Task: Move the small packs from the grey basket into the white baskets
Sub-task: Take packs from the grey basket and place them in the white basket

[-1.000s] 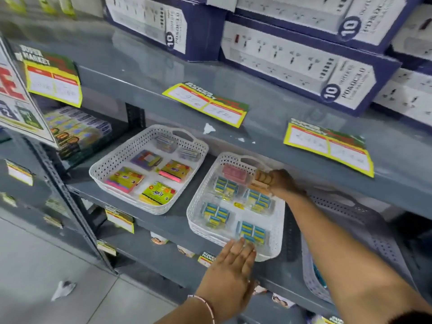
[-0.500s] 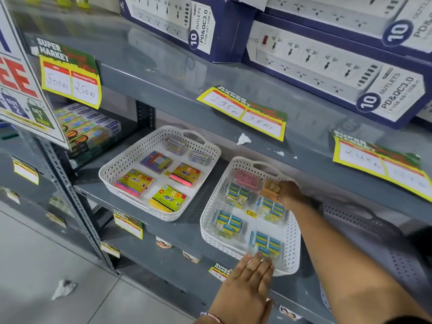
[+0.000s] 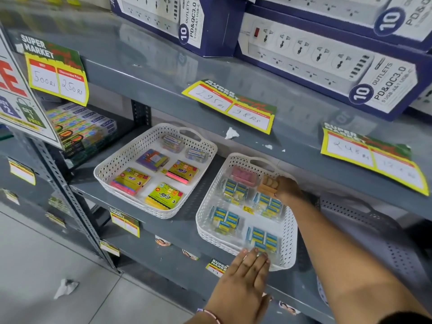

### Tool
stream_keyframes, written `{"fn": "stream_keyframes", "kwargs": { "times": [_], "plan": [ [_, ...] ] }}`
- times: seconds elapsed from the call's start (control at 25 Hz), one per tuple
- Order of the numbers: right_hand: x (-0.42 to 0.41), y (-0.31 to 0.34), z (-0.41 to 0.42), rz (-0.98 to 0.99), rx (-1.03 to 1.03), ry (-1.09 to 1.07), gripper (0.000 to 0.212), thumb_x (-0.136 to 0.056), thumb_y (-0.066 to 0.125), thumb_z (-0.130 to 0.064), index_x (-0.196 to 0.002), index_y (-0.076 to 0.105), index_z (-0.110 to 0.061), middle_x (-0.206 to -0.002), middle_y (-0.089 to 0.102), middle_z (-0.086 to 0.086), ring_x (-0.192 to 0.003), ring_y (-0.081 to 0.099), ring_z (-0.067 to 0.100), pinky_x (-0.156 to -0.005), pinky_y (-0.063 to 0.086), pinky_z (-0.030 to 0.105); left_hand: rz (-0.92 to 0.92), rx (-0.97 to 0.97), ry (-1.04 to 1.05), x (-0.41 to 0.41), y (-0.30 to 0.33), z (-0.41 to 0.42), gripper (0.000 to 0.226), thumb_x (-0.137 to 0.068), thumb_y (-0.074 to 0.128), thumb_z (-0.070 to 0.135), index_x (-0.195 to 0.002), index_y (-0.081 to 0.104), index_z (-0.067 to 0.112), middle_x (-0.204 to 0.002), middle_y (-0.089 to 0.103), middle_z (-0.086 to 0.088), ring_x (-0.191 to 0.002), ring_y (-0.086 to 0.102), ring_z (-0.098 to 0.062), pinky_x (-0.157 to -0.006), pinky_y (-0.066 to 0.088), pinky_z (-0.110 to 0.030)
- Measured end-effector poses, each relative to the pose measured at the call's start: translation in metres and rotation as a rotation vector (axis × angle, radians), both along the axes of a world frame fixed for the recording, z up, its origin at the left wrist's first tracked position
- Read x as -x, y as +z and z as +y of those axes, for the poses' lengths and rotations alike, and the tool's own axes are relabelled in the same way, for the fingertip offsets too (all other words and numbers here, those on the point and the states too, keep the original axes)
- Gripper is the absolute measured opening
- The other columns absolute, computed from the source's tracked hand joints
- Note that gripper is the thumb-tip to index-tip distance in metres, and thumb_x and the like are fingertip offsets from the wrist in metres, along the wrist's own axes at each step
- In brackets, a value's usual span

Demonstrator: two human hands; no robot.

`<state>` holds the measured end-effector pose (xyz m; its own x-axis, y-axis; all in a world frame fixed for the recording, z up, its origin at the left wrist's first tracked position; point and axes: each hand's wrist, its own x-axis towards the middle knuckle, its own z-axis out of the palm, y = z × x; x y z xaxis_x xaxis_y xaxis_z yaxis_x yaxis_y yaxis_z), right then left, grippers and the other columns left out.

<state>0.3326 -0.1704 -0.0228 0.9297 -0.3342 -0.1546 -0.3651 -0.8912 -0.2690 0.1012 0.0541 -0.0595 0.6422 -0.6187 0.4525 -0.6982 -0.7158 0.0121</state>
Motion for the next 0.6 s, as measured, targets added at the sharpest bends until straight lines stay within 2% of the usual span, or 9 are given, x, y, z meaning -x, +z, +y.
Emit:
{"fn": "stream_keyframes", "kwargs": {
  "times": [0.08, 0.12, 0.16, 0.2, 0.28, 0.32, 0.36, 0.52, 0.6],
  "plan": [
    [0.0005, -0.0023, -0.0008, -0.027, -0.099, -0.001, 0.032, -0.093, 0.052, -0.01, -0.123, 0.058, -0.004, -0.121, 0.062, 0.019, -0.111, 0.06, 0.029, -0.071, 0.046, 0.016, -0.013, 0.004, -0.005, 0.0003, 0.0005, -0.0021, 0.056, -0.081, 0.061, 0.052, -0.12, 0.069, 0.014, -0.125, 0.066, 0.001, -0.121, 0.058, -0.021, -0.102, 0.045, -0.041],
    [0.0001, -0.0029, 0.0011, -0.076, -0.186, -0.011, 0.028, -0.095, 0.048, -0.012, -0.119, 0.06, -0.004, -0.112, 0.065, 0.018, -0.099, 0.066, 0.025, -0.061, 0.046, 0.01, -0.011, 0.006, -0.008, -0.0001, 0.0015, -0.0024, 0.054, -0.081, 0.06, 0.052, -0.119, 0.07, 0.014, -0.124, 0.067, 0.002, -0.12, 0.058, -0.02, -0.101, 0.046, -0.04],
    [0.0006, -0.0029, 0.0029, -0.136, -0.227, -0.035, 0.027, -0.098, 0.044, -0.017, -0.114, 0.062, -0.004, -0.104, 0.066, 0.017, -0.085, 0.069, 0.021, -0.053, 0.047, 0.011, -0.005, 0.001, -0.011, -0.0003, 0.0035, -0.0022, 0.054, -0.082, 0.06, 0.052, -0.118, 0.07, 0.015, -0.124, 0.067, 0.002, -0.12, 0.059, -0.02, -0.101, 0.047, -0.04],
    [-0.0006, -0.0029, 0.0027, -0.17, -0.245, -0.071, 0.031, -0.099, 0.042, -0.023, -0.11, 0.063, -0.004, -0.102, 0.067, 0.016, -0.08, 0.068, 0.02, -0.053, 0.051, 0.016, -0.002, -0.005, -0.008, -0.0005, 0.0057, -0.0018, 0.054, -0.081, 0.06, 0.052, -0.119, 0.07, 0.015, -0.124, 0.067, 0.003, -0.119, 0.059, -0.02, -0.101, 0.047, -0.04],
    [-0.0001, -0.0002, 0.0023, -0.148, -0.253, -0.081, 0.034, -0.097, 0.044, -0.031, -0.111, 0.063, -0.007, -0.111, 0.066, 0.019, -0.095, 0.064, 0.027, -0.08, 0.056, 0.034, 0.008, -0.005, -0.002, -0.0007, 0.0079, -0.0009, 0.055, -0.079, 0.064, 0.052, -0.12, 0.07, 0.015, -0.124, 0.066, 0.003, -0.12, 0.058, -0.019, -0.101, 0.046, -0.039],
    [-0.0003, -0.0021, -0.0001, -0.111, -0.194, -0.053, 0.033, -0.096, 0.047, -0.03, -0.115, 0.062, -0.007, -0.116, 0.064, 0.02, -0.103, 0.061, 0.032, -0.092, 0.052, 0.04, 0.014, -0.006, 0.002, -0.0002, 0.0079, -0.0006, 0.055, -0.079, 0.065, 0.051, -0.121, 0.069, 0.015, -0.125, 0.066, 0.003, -0.121, 0.057, -0.019, -0.101, 0.046, -0.039],
    [-0.0008, -0.0021, -0.0027, -0.07, -0.096, 0.003, 0.031, -0.095, 0.05, -0.026, -0.118, 0.06, -0.007, -0.118, 0.062, 0.02, -0.106, 0.059, 0.035, -0.095, 0.048, 0.041, 0.021, -0.013, 0.006, 0.0006, 0.0076, -0.0005, 0.056, -0.079, 0.065, 0.05, -0.122, 0.069, 0.015, -0.126, 0.065, 0.003, -0.122, 0.057, -0.02, -0.101, 0.046, -0.039],
    [0.0009, -0.0073, -0.0031, -0.129, 0.081, 0.088, 0.034, -0.101, 0.032, -0.03, -0.113, 0.057, -0.01, -0.111, 0.061, 0.016, -0.093, 0.056, 0.026, -0.083, 0.048, 0.037, 0.058, -0.039, 0.015, 0.0021, 0.0047, -0.0007, 0.057, -0.081, 0.064, 0.05, -0.125, 0.066, 0.014, -0.129, 0.063, 0.002, -0.125, 0.054, -0.021, -0.103, 0.045, -0.04],
    [0.0031, -0.0075, -0.0021, -0.131, 0.102, 0.098, 0.039, -0.1, 0.03, -0.037, -0.11, 0.059, -0.012, -0.107, 0.063, 0.014, -0.092, 0.058, 0.025, -0.083, 0.049, 0.037, 0.076, -0.044, 0.012, 0.0022, 0.0024, -0.0003, 0.058, -0.081, 0.063, 0.049, -0.127, 0.064, 0.013, -0.131, 0.062, 0.002, -0.126, 0.053, -0.021, -0.105, 0.043, -0.041]
  ]
}}
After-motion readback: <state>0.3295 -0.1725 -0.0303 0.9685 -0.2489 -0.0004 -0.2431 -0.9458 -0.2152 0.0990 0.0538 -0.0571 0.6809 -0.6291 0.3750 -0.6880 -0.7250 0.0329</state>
